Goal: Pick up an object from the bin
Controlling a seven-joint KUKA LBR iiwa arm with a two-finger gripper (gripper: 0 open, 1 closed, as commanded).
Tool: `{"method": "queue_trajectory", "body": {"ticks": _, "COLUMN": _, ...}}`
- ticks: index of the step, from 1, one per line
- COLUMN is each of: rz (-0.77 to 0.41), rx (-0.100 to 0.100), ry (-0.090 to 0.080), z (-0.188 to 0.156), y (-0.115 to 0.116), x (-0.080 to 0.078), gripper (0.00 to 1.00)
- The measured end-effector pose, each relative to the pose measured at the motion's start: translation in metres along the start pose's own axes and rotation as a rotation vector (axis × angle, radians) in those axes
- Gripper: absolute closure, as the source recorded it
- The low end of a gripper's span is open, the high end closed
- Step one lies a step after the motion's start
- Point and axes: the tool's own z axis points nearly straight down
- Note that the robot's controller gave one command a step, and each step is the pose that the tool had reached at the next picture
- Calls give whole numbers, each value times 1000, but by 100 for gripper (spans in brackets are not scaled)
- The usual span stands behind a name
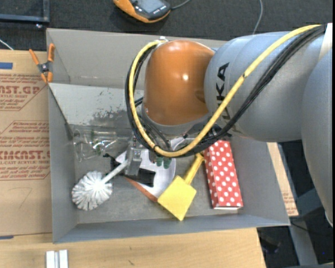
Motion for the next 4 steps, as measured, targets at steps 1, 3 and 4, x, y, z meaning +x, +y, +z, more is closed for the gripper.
{"method": "queue_trajectory", "body": {"ticks": 1, "rz": 0, "rx": 0, "ry": 0, "z": 0, "y": 0, "x": 0, "gripper": 100}}
{"method": "queue_trajectory", "body": {"ticks": 3, "rz": -53, "rx": 4, "ry": -1, "z": -41, "y": 34, "x": 32, "gripper": 100}}
{"method": "queue_trajectory", "body": {"ticks": 4, "rz": -53, "rx": 4, "ry": -1, "z": -41, "y": 34, "x": 32, "gripper": 100}}
